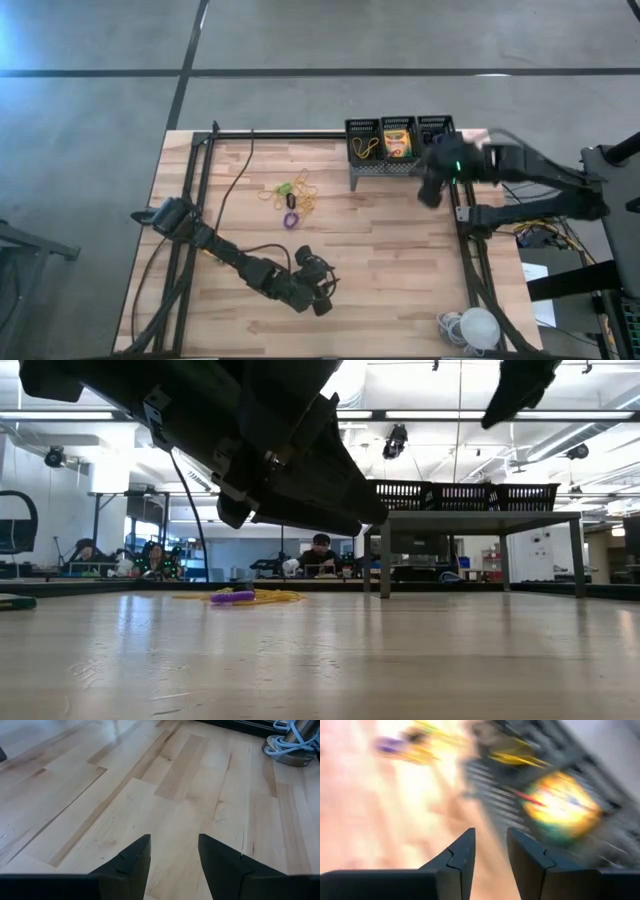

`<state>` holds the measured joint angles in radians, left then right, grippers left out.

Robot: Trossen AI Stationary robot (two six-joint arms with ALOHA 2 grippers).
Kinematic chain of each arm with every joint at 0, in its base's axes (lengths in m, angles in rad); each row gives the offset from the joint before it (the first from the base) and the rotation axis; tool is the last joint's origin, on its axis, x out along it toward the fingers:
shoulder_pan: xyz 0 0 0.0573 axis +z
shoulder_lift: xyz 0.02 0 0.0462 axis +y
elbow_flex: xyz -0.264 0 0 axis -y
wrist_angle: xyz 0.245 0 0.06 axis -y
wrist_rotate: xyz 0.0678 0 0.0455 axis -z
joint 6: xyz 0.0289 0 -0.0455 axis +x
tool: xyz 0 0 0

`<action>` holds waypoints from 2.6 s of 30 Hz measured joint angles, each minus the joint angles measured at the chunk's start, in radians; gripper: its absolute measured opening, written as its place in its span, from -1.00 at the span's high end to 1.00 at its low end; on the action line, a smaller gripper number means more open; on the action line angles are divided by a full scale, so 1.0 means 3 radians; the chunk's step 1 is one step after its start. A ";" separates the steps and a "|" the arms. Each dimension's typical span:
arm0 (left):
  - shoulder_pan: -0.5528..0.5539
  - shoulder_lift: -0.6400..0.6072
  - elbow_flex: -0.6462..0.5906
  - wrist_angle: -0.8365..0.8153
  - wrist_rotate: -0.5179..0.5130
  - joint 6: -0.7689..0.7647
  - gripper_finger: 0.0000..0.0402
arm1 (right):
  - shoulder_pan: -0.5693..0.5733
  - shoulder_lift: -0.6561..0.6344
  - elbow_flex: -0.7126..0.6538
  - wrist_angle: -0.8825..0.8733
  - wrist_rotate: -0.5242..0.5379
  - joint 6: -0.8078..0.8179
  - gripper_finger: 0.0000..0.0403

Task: Pick & Place Office Desk Supplies
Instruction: Put the yellow rubber band into the left black basket on the shelf

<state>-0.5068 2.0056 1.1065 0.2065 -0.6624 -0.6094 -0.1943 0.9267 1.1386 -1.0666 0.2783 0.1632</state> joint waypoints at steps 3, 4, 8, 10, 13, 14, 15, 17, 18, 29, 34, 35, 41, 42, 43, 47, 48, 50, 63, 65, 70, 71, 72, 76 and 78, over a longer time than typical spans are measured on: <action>-0.0006 -0.0025 0.0000 -0.0175 0.0000 -0.0085 0.15 | 0.0732 -0.0196 -0.0499 0.0635 0.0009 0.0172 0.52; -0.0006 -0.0044 0.0002 -0.0305 0.0001 -0.0158 0.15 | 0.0997 -0.0225 -0.0672 0.0858 0.0028 0.0202 0.53; -0.0008 -0.0193 0.0002 -0.1032 -0.0097 -0.0686 0.16 | 0.1886 -0.0159 -0.1271 0.1694 0.0028 0.0242 0.58; -0.0006 -0.0274 0.0000 -0.1476 -0.0178 -0.0988 0.16 | 0.2228 -0.0058 -0.1526 0.2191 0.0049 0.0225 0.60; 0.0000 -0.0363 0.0000 -0.2088 -0.0314 -0.1370 0.16 | 0.2574 0.0169 -0.1874 0.2984 0.0121 0.0131 0.63; 0.0000 -0.0380 0.0000 -0.2263 -0.0361 -0.1465 0.16 | 0.2645 0.0252 -0.1975 0.3223 0.0119 0.0101 0.64; 0.0000 -0.0398 0.0000 -0.2413 -0.0402 -0.1550 0.16 | 0.2696 0.0333 -0.2069 0.3463 0.0118 0.0070 0.65; 0.0000 -0.0412 0.0000 -0.2687 -0.0437 -0.1659 0.16 | 0.2742 0.0525 -0.2244 0.3909 0.0120 0.0045 0.66; 0.0003 -0.0412 0.0000 -0.2782 -0.0436 -0.1681 0.16 | 0.2745 0.0628 -0.2322 0.4087 0.0123 0.0052 0.67; 0.0444 -0.0707 -0.0073 -0.3980 0.0078 -0.2457 0.16 | 0.2732 0.1802 -0.2688 0.5793 0.0130 0.0142 0.67; 0.1045 -0.1050 -0.0517 -0.3802 0.0393 -0.2254 0.16 | 0.2731 0.2202 -0.2527 0.5840 0.0128 0.0133 0.69; 0.1172 -0.1128 -0.0638 -0.3747 0.0427 -0.2204 0.16 | 0.2731 0.2276 -0.2489 0.5844 0.0127 0.0133 0.70; 0.1724 -0.1697 -0.1425 -0.2642 0.0436 -0.1830 0.17 | 0.2732 0.2594 -0.2352 0.5837 0.0126 0.0124 0.68; 0.1773 -0.1771 -0.1566 -0.2322 0.0411 -0.1732 0.17 | 0.2732 0.2629 -0.2341 0.5834 0.0126 0.0117 0.68; 0.1811 -0.1836 -0.1708 -0.1975 0.0376 -0.1626 0.17 | 0.2732 0.2647 -0.2328 0.5832 0.0124 0.0115 0.67; 0.1916 -0.1875 -0.2264 -0.0503 0.0303 -0.1173 0.17 | 0.2733 0.2668 -0.2293 0.5832 0.0120 0.0066 0.69; 0.1933 -0.1841 -0.2367 -0.0188 0.0268 -0.1059 0.17 | 0.2733 0.2662 -0.2291 0.5821 0.0120 0.0050 0.69; 0.1944 -0.1770 -0.2509 0.0215 0.0201 -0.0983 0.17 | 0.2733 0.2644 -0.2274 0.5830 0.0118 0.0040 0.70; 0.1935 -0.1272 -0.2431 0.0112 -0.0075 -0.0996 0.39 | 0.2733 0.2597 -0.2278 0.5805 0.0120 0.0038 0.71; 0.1934 -0.1241 -0.2382 -0.0018 -0.0105 -0.0997 0.53 | 0.2733 0.2597 -0.2281 0.5779 0.0120 0.0041 0.70; 0.1934 -0.1252 -0.2291 -0.0149 -0.0075 -0.0862 0.95 | 0.2733 0.2597 -0.2281 0.5757 0.0120 0.0043 0.70; 0.1932 -0.1280 -0.2271 -0.0183 -0.0054 -0.0828 0.96 | 0.2733 0.2597 -0.2283 0.5757 0.0120 0.0043 0.70; 0.1925 -0.1310 -0.2250 -0.0214 -0.0015 -0.0776 0.96 | 0.2733 0.2597 -0.2283 0.5757 0.0120 0.0043 0.71; 0.1833 -0.1587 -0.2107 -0.0491 0.0140 -0.0609 0.99 | 0.2733 0.2596 -0.2287 0.5744 0.0120 0.0043 0.70; 0.1769 -0.1758 -0.2014 -0.0720 0.0093 -0.0582 0.99 | 0.2733 0.2596 -0.2293 0.5734 0.0120 0.0044 0.70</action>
<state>0.0240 1.4782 0.5021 -0.0095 -0.6345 -0.7840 0.6254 1.7054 0.4506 0.6535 0.3144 0.1764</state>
